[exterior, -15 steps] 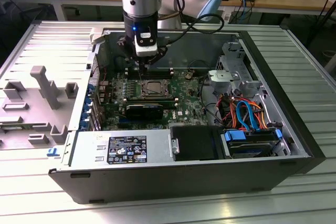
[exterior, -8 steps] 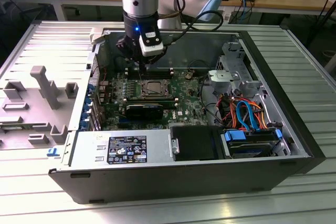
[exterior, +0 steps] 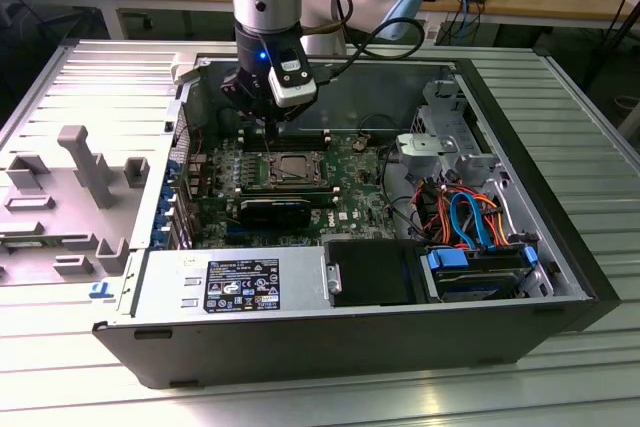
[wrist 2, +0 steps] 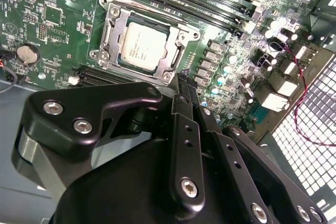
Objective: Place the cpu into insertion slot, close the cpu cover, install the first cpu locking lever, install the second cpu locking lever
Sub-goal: 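Install the first cpu locking lever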
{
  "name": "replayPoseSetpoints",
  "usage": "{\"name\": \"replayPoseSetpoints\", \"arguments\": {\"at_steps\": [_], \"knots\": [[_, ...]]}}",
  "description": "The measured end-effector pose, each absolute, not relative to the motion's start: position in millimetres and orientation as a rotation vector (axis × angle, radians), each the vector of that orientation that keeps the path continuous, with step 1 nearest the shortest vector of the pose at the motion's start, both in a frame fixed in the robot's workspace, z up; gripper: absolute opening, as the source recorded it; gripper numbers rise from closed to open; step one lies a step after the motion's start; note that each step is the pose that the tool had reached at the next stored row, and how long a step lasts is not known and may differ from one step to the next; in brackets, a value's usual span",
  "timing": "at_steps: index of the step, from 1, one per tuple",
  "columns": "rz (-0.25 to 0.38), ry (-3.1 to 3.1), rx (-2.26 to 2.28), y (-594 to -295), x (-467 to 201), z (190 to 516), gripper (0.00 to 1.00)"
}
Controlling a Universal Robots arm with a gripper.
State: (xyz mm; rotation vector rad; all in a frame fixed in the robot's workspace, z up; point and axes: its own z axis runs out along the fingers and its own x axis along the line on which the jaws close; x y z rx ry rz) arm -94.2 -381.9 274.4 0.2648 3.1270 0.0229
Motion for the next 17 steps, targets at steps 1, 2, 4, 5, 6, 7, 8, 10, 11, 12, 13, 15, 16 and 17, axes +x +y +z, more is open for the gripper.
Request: {"name": "replayPoseSetpoints", "arguments": {"at_steps": [1, 2, 4, 5, 6, 7, 8, 10, 11, 12, 13, 15, 16, 17], "knots": [[0.023, 3.127, 0.265, -381.9, -94.2, 274.4, 0.11], [0.023, 3.127, 0.265, -381.8, -94.5, 274.3, 0.11], [0.023, 3.127, 0.265, -381.9, -95.3, 274.3, 0.11], [0.023, 3.127, 0.265, -381.9, -96.0, 274.3, 0.11], [0.023, 3.127, 0.265, -381.9, -96.6, 274.3, 0.11], [0.023, 3.127, 0.265, -381.9, -97.4, 274.3, 0.11], [0.023, 3.127, 0.265, -381.9, -98.0, 274.3, 0.11], [0.023, 3.127, 0.265, -381.9, -99.1, 274.2, 0.11], [0.023, 3.127, 0.265, -381.9, -99.3, 274.2, 0.11], [0.023, 3.127, 0.265, -381.9, -99.7, 274.2, 0.11], [0.023, 3.127, 0.265, -381.9, -100.0, 274.2, 0.11], [0.023, 3.127, 0.265, -381.9, -100.9, 274.1, 0.11], [0.023, 3.127, 0.265, -381.9, -101.2, 274.1, 0.11], [0.023, 3.127, 0.265, -381.9, -101.3, 274.1, 0.11]]}}
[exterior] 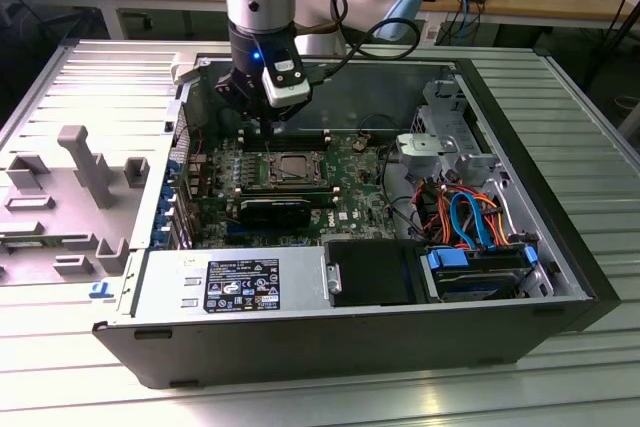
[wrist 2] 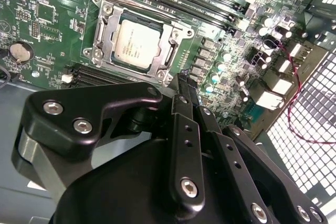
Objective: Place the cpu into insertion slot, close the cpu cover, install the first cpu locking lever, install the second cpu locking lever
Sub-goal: 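Install the first cpu locking lever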
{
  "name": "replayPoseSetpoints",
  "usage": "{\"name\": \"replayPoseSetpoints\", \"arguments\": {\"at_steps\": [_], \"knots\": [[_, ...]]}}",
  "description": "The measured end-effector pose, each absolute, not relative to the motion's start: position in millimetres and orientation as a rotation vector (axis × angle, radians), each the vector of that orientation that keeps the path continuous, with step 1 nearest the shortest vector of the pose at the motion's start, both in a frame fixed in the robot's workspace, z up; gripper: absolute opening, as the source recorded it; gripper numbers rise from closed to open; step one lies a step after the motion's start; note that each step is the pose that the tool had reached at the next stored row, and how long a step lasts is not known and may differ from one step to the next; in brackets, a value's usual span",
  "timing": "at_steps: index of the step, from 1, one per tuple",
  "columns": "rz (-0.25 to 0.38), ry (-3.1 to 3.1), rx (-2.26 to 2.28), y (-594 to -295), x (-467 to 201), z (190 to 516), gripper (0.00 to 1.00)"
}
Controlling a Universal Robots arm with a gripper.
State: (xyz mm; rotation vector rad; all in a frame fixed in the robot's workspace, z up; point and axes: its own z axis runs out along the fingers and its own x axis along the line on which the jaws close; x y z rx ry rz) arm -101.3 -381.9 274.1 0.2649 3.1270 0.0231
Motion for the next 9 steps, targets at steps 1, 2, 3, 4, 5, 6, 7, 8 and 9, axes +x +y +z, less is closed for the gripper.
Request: {"name": "replayPoseSetpoints", "arguments": {"at_steps": [1, 2, 3, 4, 5, 6, 7, 8, 9], "knots": [[0.024, 3.127, 0.265, -381.9, -101.5, 274.1, 0.11], [0.025, 3.127, 0.265, -381.9, -101.5, 274.1, 0.11], [0.025, 3.127, 0.265, -381.9, -101.5, 274.1, 0.11], [0.025, 3.127, 0.265, -381.9, -101.5, 274.1, 0.11], [0.026, 3.127, 0.265, -381.9, -101.5, 274.1, 0.11], [0.026, 3.127, 0.265, -381.9, -101.5, 274.1, 0.11], [0.026, 3.127, 0.265, -381.9, -101.5, 274.1, 0.11], [0.026, 3.127, 0.265, -381.9, -101.5, 274.1, 0.11], [0.026, 3.127, 0.265, -381.9, -101.5, 274.1, 0.11]]}}
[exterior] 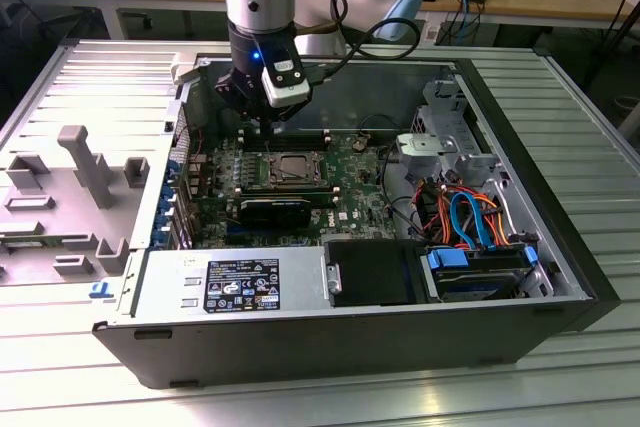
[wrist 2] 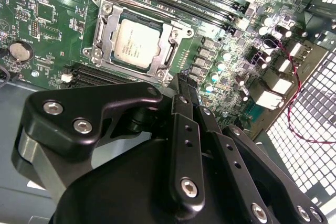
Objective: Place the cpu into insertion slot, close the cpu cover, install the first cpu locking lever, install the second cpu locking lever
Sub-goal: 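Install the first cpu locking lever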
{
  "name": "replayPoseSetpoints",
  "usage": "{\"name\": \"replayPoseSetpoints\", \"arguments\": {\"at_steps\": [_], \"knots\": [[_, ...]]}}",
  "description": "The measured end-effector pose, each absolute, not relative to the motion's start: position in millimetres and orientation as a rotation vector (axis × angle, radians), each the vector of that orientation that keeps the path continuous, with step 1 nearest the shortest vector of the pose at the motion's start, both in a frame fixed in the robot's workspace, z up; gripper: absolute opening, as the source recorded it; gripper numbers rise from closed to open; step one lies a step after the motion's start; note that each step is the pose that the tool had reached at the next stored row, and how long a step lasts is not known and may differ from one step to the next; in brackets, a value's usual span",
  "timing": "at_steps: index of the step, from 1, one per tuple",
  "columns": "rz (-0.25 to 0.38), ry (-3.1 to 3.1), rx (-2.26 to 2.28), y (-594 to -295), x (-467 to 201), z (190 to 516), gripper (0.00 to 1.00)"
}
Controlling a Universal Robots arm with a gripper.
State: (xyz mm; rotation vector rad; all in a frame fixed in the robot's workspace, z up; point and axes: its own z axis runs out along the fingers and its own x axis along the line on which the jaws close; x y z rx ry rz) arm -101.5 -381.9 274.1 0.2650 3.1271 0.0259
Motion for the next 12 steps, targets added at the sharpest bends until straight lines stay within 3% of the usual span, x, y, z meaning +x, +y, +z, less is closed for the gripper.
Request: {"name": "replayPoseSetpoints", "arguments": {"at_steps": [12], "knots": [[0.027, 3.136, 0.134, -381.9, -107.5, 273.7, 0.11]]}}
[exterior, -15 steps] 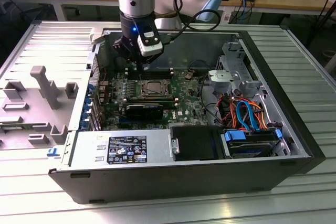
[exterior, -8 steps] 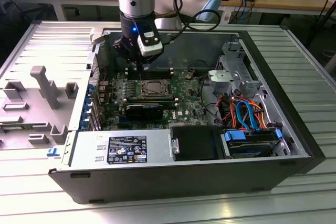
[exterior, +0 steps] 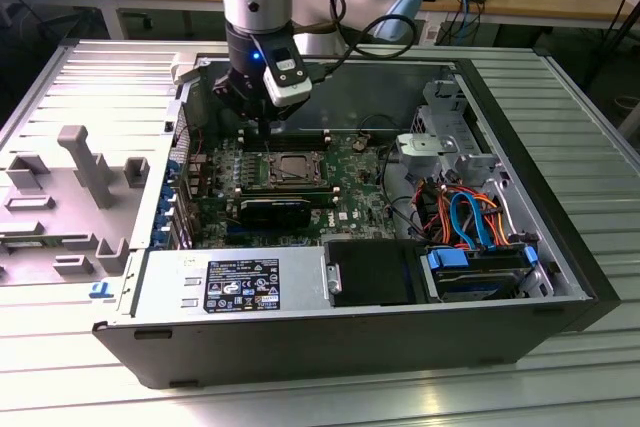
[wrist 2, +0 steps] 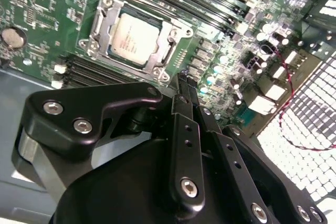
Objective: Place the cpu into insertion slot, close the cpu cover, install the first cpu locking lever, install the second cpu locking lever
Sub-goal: 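Install the first cpu locking lever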
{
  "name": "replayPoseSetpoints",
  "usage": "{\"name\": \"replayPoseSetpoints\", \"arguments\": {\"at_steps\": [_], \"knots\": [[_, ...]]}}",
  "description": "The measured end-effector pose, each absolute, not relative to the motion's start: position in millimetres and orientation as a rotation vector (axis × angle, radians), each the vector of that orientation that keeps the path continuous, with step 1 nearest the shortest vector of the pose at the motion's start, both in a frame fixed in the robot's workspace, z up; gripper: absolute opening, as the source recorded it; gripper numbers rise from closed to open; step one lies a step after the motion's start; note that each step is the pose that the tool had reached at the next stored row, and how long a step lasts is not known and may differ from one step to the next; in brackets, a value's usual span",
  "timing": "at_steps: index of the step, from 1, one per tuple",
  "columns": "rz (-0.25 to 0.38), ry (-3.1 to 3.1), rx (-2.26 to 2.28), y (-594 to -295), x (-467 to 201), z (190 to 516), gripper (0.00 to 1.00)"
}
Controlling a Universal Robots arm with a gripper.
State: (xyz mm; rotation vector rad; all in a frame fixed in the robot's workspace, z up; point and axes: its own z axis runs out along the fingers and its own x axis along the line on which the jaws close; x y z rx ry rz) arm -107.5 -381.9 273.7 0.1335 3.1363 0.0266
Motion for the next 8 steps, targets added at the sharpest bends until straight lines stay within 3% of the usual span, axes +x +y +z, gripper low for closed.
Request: {"name": "replayPoseSetpoints", "arguments": {"at_steps": [8], "knots": [[0.038, 3.142, 0.015, -380.1, -119.4, 271.5, 0.11]]}}
